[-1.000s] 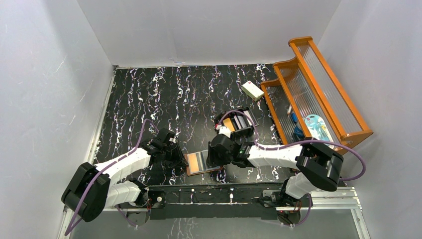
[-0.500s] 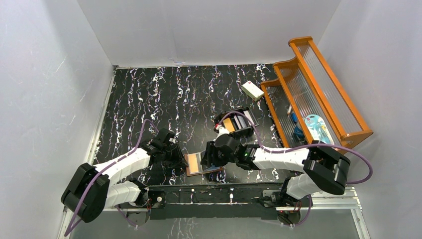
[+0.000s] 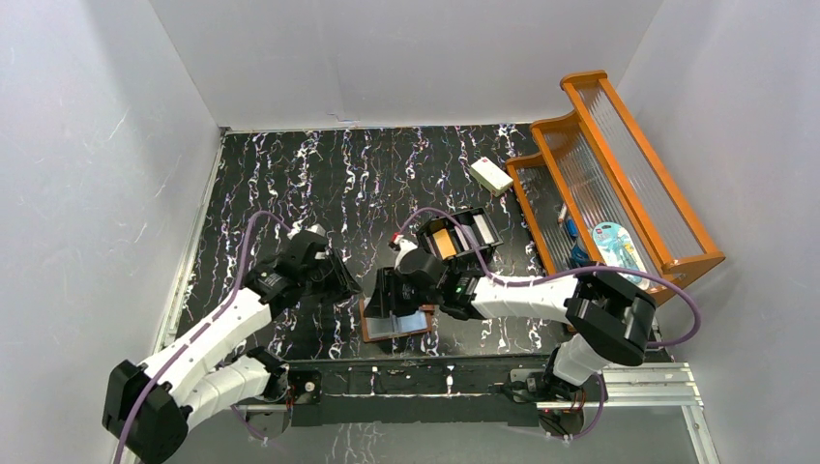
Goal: Put the credit cards into the card holder
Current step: Turn over the card slot in the card holder.
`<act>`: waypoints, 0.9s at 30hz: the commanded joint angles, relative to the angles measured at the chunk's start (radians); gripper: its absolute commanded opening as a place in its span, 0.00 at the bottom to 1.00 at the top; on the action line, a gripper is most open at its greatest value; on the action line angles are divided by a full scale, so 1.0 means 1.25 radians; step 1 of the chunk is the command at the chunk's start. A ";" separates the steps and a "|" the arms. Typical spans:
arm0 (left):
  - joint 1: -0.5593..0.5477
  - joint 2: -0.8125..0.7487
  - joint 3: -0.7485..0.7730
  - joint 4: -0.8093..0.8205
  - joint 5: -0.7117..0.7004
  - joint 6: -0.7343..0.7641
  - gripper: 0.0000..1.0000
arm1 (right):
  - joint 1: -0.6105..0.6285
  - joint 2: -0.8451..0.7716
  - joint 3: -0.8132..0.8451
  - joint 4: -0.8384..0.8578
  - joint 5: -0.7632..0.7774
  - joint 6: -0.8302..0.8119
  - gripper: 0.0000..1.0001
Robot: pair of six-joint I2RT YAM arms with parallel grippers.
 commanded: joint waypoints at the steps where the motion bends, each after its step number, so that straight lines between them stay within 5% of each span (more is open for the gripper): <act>1: 0.005 -0.047 0.044 -0.073 -0.064 0.027 0.34 | -0.006 -0.028 0.071 -0.081 0.057 -0.100 0.57; 12: 0.005 -0.097 0.078 -0.064 -0.010 0.127 0.43 | -0.129 -0.084 0.230 -0.479 0.386 -0.372 0.60; 27: 0.005 -0.156 0.041 -0.052 0.079 0.223 0.44 | -0.280 0.100 0.376 -0.563 0.733 -0.601 0.55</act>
